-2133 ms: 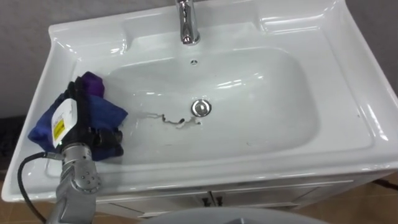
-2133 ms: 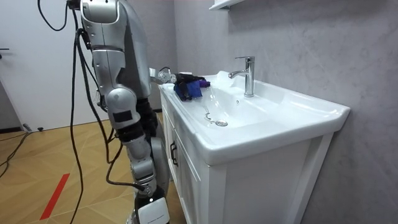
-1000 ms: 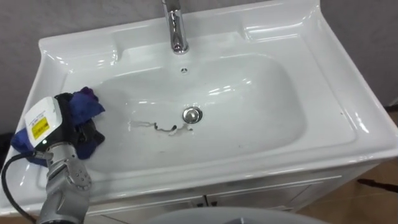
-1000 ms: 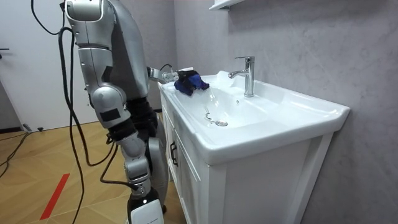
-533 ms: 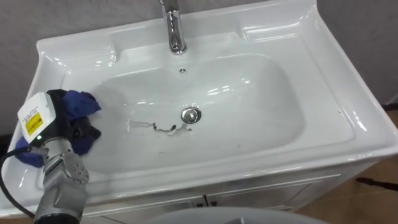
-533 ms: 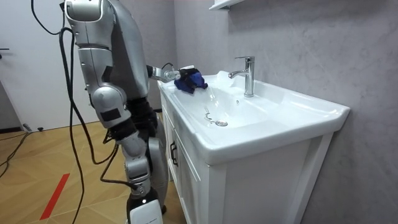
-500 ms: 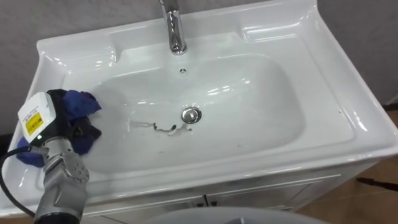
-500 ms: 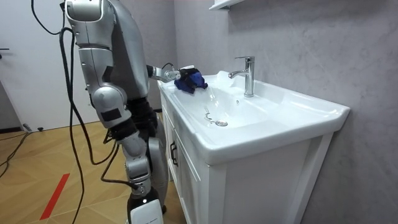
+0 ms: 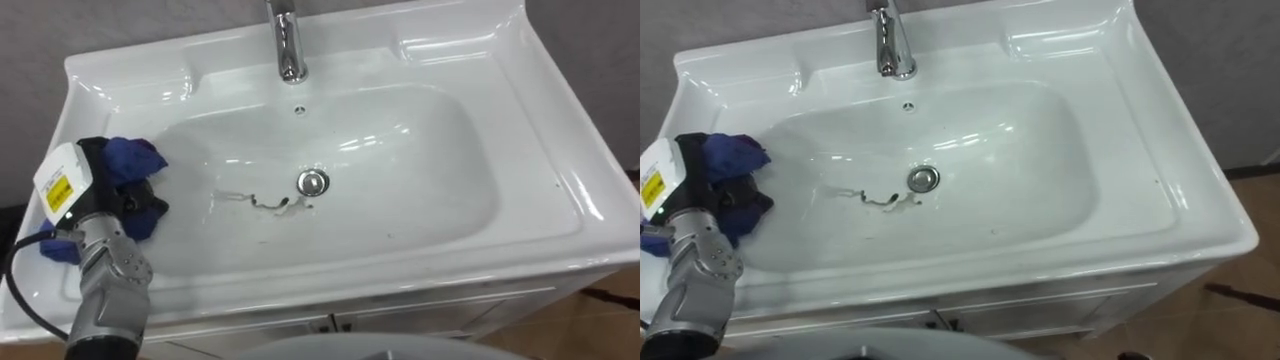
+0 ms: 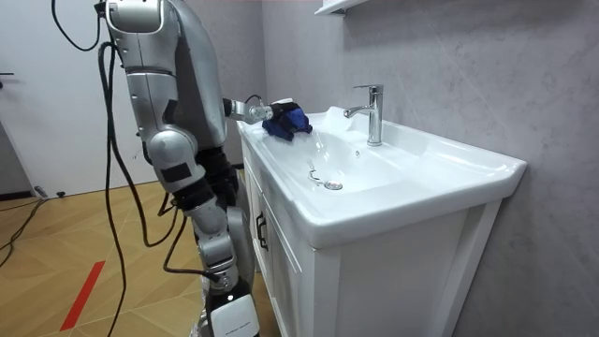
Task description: Wipe basin
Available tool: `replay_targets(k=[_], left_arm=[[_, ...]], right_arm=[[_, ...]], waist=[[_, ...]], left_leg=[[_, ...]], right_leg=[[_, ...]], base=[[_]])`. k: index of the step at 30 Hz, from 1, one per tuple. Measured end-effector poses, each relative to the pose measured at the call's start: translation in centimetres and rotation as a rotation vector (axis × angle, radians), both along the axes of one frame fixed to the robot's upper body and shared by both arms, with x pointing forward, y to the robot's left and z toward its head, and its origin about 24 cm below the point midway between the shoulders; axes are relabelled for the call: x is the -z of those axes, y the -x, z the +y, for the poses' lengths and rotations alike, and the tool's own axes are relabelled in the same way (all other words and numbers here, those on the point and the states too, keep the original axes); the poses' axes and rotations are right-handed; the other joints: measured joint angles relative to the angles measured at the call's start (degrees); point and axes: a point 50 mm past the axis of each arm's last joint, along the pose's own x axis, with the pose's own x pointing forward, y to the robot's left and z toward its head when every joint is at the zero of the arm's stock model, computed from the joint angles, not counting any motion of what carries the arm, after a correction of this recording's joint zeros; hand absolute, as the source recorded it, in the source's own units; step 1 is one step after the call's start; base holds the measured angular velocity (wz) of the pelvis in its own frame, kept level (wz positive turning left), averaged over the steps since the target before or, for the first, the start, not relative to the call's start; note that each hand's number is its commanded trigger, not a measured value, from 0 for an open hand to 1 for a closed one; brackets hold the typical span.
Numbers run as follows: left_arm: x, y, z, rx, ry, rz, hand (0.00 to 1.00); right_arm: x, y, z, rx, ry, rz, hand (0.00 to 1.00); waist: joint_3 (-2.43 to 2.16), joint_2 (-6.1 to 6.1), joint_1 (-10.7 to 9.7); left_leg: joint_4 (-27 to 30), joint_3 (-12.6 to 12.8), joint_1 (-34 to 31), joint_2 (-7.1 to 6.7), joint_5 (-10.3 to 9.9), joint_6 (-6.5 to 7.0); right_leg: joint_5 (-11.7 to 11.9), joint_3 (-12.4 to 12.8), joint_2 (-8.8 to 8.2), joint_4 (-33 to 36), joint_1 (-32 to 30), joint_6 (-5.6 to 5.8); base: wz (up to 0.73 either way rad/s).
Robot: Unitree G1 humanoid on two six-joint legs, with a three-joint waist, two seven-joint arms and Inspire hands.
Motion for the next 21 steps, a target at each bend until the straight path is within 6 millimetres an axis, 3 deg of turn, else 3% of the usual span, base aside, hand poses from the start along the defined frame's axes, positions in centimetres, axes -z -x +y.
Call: replay_targets(k=[1,3,9,13,21], left_arm=[[-0.5,-0.3,-0.2,0.013,0.004,-0.019,1.0],[-1.0,-0.6,-0.8,0.025,0.031,-0.053,1.0],[-2.7,-1.8,-5.1,0.197,0.132,-0.147,1.0],[-4.0,-2.4,-7.3,0.315,0.164,-0.206,1.0],[-5.4,-3.2,-8.2,0.381,0.17,-0.286,1.0]], right_arm=[[0.0,-0.1,0.1,0.008,-0.005,-0.013,0.0],[0.1,-0.1,0.2,0.01,-0.009,-0.018,0.0],[0.3,-0.8,1.1,0.042,-0.038,-0.069,0.0],[0.4,-1.2,1.6,0.112,-0.038,-0.121,0.0],[0.5,-1.1,1.7,0.165,-0.038,-0.152,0.0]], waist=[[0.6,-0.18,0.0],[1.04,-0.41,-0.01],[1.33,-1.02,-0.3],[1.12,-1.53,-1.42],[1.0,-1.69,-1.83]], left_leg=[[0.16,-0.21,-0.33,0.0,0.0,0.0],[0.3,-0.37,-0.96,-0.02,0.0,0.0],[0.38,-0.67,-2.21,0.0,0.0,0.0],[0.33,-0.78,-2.04,-0.01,0.0,0.0],[0.04,-0.76,-1.88,0.04,0.0,0.0]], right_leg=[[0.0,-0.39,0.0,0.01,-0.13,0.0],[0.0,-0.63,-0.02,-0.11,-0.56,0.0],[0.04,-0.72,0.01,0.06,-1.89,-0.03],[0.09,-0.76,0.01,-0.01,-1.66,-0.06],[0.09,-0.66,0.03,-0.04,-1.86,-0.06]], base=[[0.15],[0.07],[0.0],[0.0],[-0.03]])
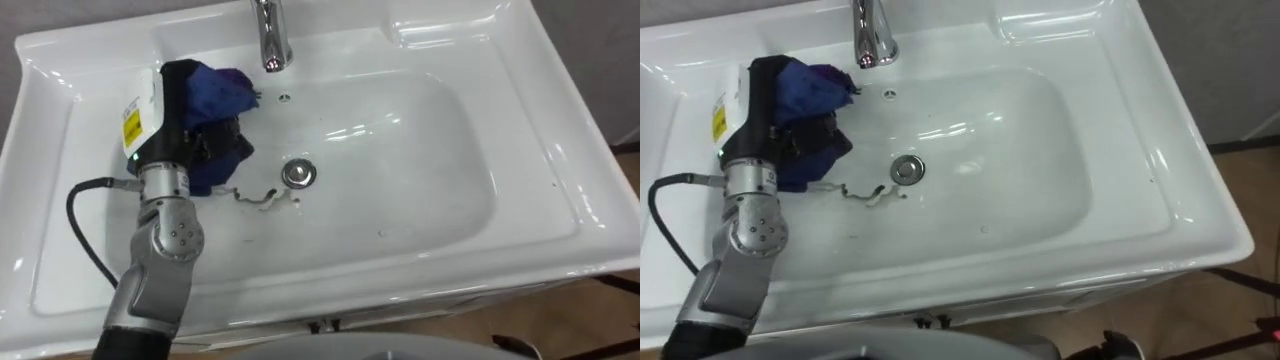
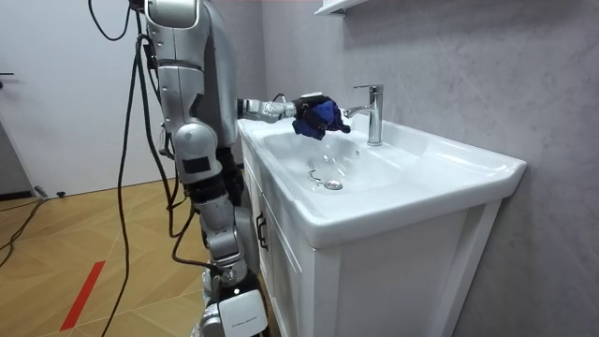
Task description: Wipe basin
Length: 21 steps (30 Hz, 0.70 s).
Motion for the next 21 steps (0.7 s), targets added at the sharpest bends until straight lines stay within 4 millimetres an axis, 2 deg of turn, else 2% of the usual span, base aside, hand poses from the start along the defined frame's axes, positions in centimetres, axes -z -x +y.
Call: replay_targets(k=[5,11,14,19,21], left_arm=[[0.1,0.0,-0.6,0.027,0.004,0.001,1.0],[1.0,0.5,-1.5,0.074,-0.043,0.041,1.0],[2.4,0.8,-1.5,0.078,-0.06,0.103,1.0],[6.0,2.2,-0.9,0.058,-0.08,0.263,1.0],[6.7,2.7,-0.8,0.054,-0.085,0.3,1.0]], right_arm=[[0.1,0.1,0.2,0.004,-0.002,-0.002,0.0],[0.1,0.1,0.3,-0.004,-0.003,-0.007,0.0],[0.1,0.1,0.4,-0.017,-0.007,-0.006,0.0],[0.1,0.2,0.2,-0.015,-0.01,-0.003,0.0],[0.0,0.1,0.1,-0.018,-0.014,-0.003,0.0]], waist=[[-0.17,-0.5,-0.24],[-0.1,-0.65,-0.95],[-0.07,-0.69,-1.3],[-0.27,-0.34,-1.25],[-0.34,-0.22,-1.17]], left_leg=[[-0.13,0.09,0.03,-0.04,0.0,0.0],[-0.15,0.21,0.17,-0.05,0.0,0.0],[-0.14,0.27,0.57,-0.04,0.0,0.0],[-0.11,0.75,0.74,0.02,0.0,0.0],[-0.1,0.89,0.74,0.09,-0.01,-0.01]], right_leg=[[0.01,0.17,0.0,0.0,0.05,-0.01],[0.02,0.32,0.0,0.0,0.42,-0.01],[0.02,0.35,0.0,-0.04,0.54,-0.01],[0.03,0.79,0.04,0.01,0.56,-0.02],[0.13,0.83,0.08,0.03,0.41,-0.05]], base=[[0.01],[0.0],[0.0],[-0.02],[0.0]])
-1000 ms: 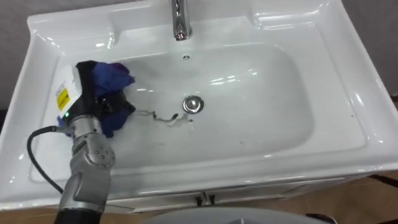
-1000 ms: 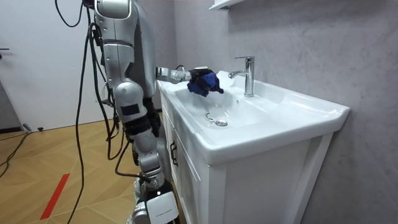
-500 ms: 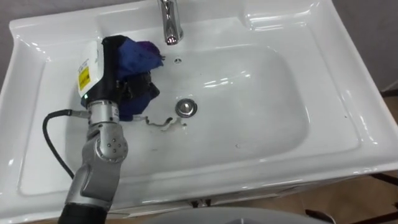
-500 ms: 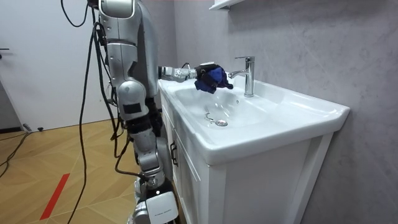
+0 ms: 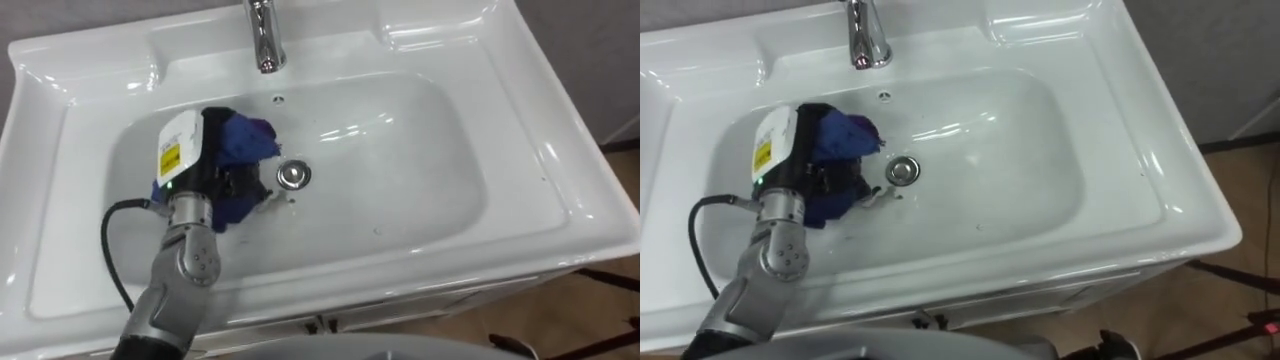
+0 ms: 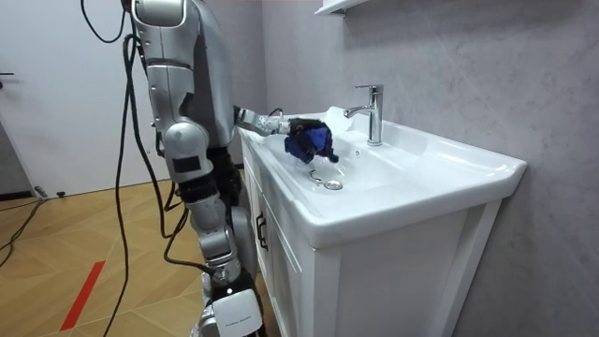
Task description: Wipe basin
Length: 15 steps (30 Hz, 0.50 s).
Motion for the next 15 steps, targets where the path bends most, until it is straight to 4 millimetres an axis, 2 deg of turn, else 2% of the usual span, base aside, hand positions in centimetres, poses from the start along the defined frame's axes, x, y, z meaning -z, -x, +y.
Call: replay_targets(k=[6,10,15], left_arm=[[1.4,1.0,0.7,-0.029,-0.026,0.057,1.0],[2.1,1.3,1.5,-0.045,-0.076,0.072,1.0],[2.7,1.4,2.1,-0.053,-0.125,0.093,1.0]], right_arm=[[-0.2,0.1,-0.6,-0.004,-0.001,0.005,0.0],[-0.2,0.2,-0.9,-0.008,0.009,0.01,0.0],[-0.2,0.5,-1.1,-0.032,0.018,0.025,0.0]], waist=[[-0.69,1.1,0.07],[-0.6,1.7,-0.27],[-0.55,1.76,-0.31]], left_leg=[[-0.04,0.71,0.07,0.35,-0.01,-0.01],[-0.05,1.72,0.24,0.86,-0.06,-0.11],[-0.18,2.27,0.47,1.03,-0.06,-0.23]], right_leg=[[0.53,0.67,0.3,0.11,-0.41,-0.08],[0.91,1.73,0.79,0.07,-0.68,-0.35],[0.96,2.3,0.98,0.07,-0.77,-0.43]], base=[[-0.07],[-0.14],[-0.05]])
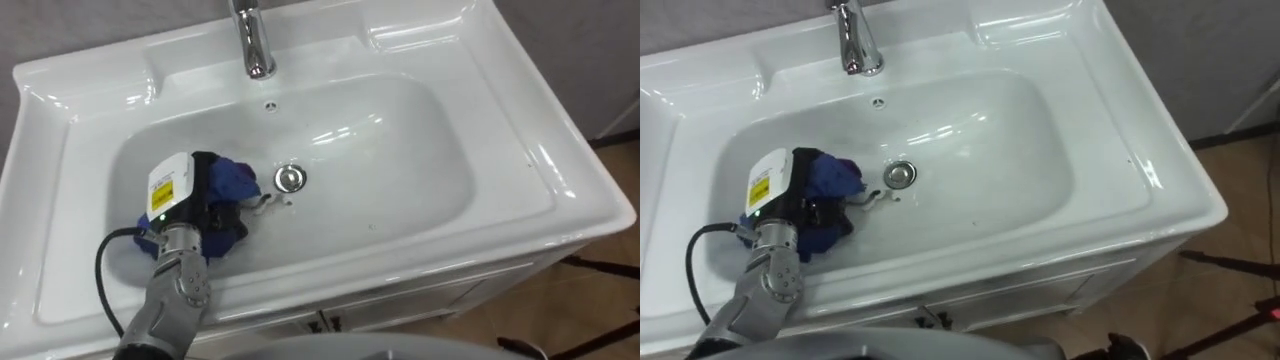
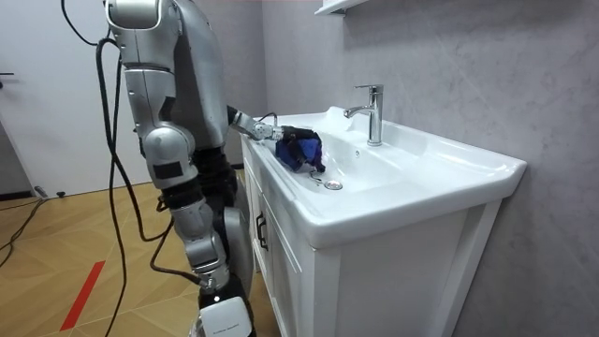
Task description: Wipe basin
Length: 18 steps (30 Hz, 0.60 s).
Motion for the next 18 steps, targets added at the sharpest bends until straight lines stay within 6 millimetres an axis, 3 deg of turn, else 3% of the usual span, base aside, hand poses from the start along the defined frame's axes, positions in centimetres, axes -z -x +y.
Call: replay_targets(k=[7,14,18], left_arm=[[0.0,0.1,0.7,-0.032,-0.031,-0.016,1.0],[0.4,0.4,1.2,-0.083,-0.014,0.003,1.0],[1.3,0.5,2.0,-0.181,0.081,0.045,1.0]], right_arm=[[0.0,0.4,-0.1,-0.115,0.028,0.079,0.0],[0.0,0.7,-0.1,-0.126,0.028,0.118,0.0],[0.0,1.0,-0.2,-0.122,0.034,0.138,0.0]], waist=[[0.4,-0.03,-0.03],[0.35,0.16,-0.18],[0.32,0.49,-0.38]], left_leg=[[-0.51,0.39,0.21,-0.01,-0.02,-0.02],[-0.56,0.73,0.81,-0.01,-0.02,-0.02],[-0.54,0.88,1.29,-0.01,-0.02,-0.02]], right_leg=[[0.0,0.43,0.01,-0.02,-0.23,0.0],[0.0,1.01,0.04,-0.01,0.06,0.01],[0.0,1.01,0.04,0.11,0.4,0.0]], base=[[-0.02],[-0.03],[-0.01]])
